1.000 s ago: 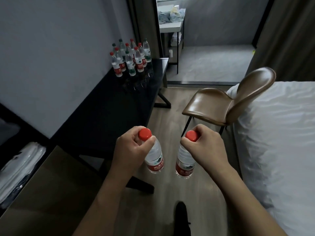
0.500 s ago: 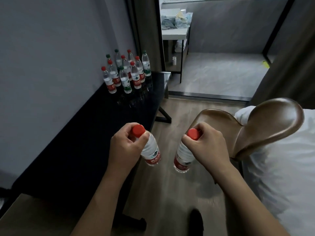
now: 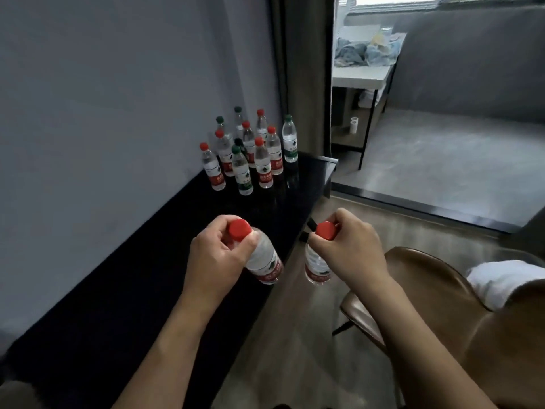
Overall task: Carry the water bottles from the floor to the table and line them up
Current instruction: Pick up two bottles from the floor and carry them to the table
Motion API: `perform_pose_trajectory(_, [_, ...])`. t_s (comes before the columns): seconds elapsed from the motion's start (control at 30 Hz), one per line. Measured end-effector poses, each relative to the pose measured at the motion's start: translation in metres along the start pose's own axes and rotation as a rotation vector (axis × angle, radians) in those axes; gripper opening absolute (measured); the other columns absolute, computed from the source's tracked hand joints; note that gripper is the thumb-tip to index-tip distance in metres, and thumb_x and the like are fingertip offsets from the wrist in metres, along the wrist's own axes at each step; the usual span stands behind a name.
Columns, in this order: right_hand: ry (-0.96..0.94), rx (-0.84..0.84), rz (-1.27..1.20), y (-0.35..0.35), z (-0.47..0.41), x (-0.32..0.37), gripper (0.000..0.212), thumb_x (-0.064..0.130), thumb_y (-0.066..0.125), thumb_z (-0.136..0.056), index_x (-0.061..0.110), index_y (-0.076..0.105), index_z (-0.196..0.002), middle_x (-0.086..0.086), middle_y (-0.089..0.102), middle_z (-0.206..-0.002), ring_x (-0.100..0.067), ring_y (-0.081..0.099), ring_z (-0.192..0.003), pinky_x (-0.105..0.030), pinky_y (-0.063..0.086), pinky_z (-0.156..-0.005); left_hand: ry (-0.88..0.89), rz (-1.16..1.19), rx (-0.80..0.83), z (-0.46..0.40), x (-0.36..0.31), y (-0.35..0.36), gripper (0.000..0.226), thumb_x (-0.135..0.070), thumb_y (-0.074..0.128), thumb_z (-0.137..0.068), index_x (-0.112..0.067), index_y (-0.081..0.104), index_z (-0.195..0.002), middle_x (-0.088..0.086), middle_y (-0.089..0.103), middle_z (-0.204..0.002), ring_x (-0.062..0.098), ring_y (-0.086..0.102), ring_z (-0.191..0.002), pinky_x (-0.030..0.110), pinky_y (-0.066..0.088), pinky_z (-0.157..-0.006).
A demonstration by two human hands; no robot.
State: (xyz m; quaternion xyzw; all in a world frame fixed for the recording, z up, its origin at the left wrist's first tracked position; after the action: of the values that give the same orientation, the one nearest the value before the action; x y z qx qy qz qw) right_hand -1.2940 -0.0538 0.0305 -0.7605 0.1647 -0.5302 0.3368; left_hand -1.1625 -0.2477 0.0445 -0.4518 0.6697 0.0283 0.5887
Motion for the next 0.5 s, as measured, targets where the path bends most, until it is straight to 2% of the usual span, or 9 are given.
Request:
perform_pose_trajectory(0.27, [0.015, 0.114, -0.006, 0.075, -0.104, -0.003, 0.020, 0.046, 0.064, -0.068, 0.029, 0.055, -0.074, 0.012, 0.058, -0.068, -0.011, 0.057, -0.068, -0.032, 0.049, -0.062, -0.136, -0.037, -0.014, -0.079, 0.059, 0.020, 0.010, -0.041, 0.072, -0.082, -0.035, 0.065, -0.086, -0.008, 0.065, -0.076, 0.011, 0.062, -0.069, 0.020, 0.053, -0.060])
perform_pose_trajectory(0.5, [-0.078, 0.285, 0.080, 0.162, -0.195, 0.033, 0.021, 0.049, 0.062, -0.070, 0.033, 0.054, -0.081, 0.017, 0.056, -0.071, -0.012, 0.057, -0.071, -0.030, 0.044, -0.063, -0.212, -0.052, -0.106, -0.157, 0.130, 0.001, 0.011, -0.037, 0.072, -0.082, -0.033, 0.062, -0.084, -0.011, 0.063, -0.075, 0.009, 0.061, -0.066, 0.018, 0.050, -0.057])
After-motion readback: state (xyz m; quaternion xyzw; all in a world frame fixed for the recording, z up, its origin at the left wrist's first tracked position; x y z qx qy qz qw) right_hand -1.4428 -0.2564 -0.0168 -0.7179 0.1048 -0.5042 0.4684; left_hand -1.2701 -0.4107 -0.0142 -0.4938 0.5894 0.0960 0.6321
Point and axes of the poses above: each hand's wrist, its own z-axis away from the middle knuckle, its own y-axis out of the palm, x = y × z, the point moved 4 cm from there along -z, towards the middle knuckle
